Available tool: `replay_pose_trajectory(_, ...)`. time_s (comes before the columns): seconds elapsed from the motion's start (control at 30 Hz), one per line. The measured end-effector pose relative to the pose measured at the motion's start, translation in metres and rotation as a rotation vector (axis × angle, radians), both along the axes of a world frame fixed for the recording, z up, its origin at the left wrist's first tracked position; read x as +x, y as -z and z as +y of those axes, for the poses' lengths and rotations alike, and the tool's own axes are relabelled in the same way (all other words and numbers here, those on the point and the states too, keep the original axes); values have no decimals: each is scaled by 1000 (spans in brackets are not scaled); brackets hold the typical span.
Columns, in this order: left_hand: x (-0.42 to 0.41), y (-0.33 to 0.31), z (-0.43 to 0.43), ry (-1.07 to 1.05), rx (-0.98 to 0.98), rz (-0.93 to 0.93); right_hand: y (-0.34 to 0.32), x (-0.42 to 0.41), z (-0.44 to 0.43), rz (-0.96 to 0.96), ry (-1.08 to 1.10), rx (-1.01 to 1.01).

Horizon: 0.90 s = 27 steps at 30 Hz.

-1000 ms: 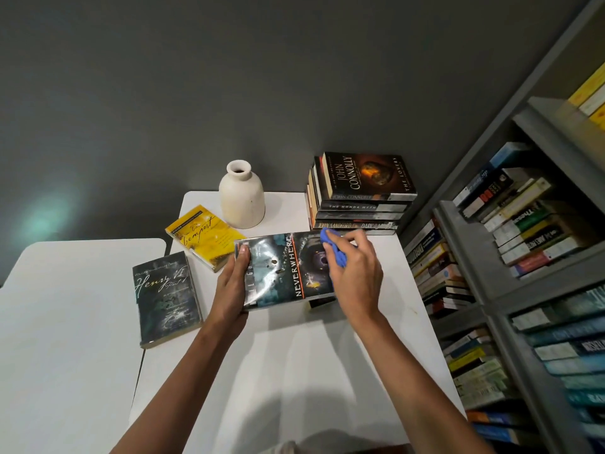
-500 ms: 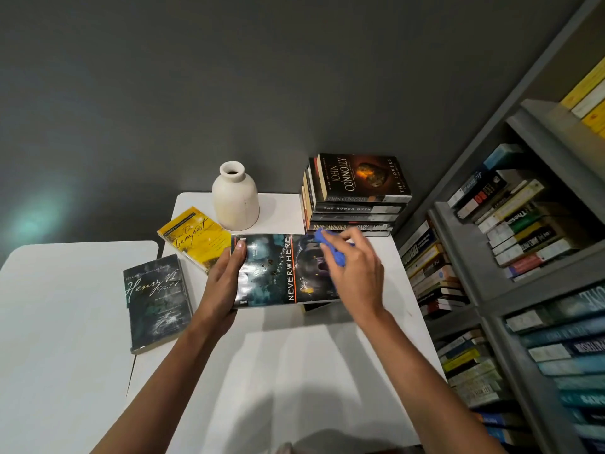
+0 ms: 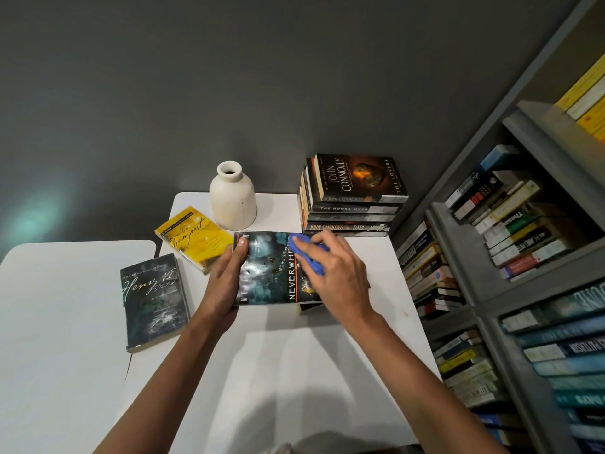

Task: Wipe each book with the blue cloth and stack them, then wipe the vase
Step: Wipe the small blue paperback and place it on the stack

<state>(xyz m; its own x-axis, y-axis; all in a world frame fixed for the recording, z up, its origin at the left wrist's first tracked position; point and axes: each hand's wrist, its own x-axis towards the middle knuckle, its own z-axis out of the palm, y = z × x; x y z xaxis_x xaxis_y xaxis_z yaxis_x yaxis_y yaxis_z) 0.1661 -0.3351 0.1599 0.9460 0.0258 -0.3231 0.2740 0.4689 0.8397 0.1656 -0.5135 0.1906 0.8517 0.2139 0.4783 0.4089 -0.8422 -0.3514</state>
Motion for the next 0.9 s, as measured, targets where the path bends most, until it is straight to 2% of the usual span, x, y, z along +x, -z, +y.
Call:
replay_pose_trajectory(0.07, 0, 1, 2, 11, 13, -3, -1, 5, -14, -2, -18, 11)
replay_pose_trajectory(0.17, -1, -2, -3, 24, 21, -8, -5, 14, -21, 3, 124, 92)
replay_pose_trajectory(0.33, 0, -7, -6, 27, 43, -22, -5, 1, -8, -4, -63, -11)
replay_pose_trajectory(0.47, 1, -8, -5, 21, 50, -4, -9, 14, -21, -2, 119, 88)
replay_pose_trajectory(0.6, 3, -10, -5, 6, 44, -13, -6, -1, -6, -5, -75, -26)
replay_pose_trajectory(0.77, 3, -8, -3, -24, 4, 0, -7, 10, -24, 18, 150, 92)
replay_pose_trajectory(0.9, 6, -8, -2, -17, 13, -1, -1, -12, -6, 8, -43, 7)
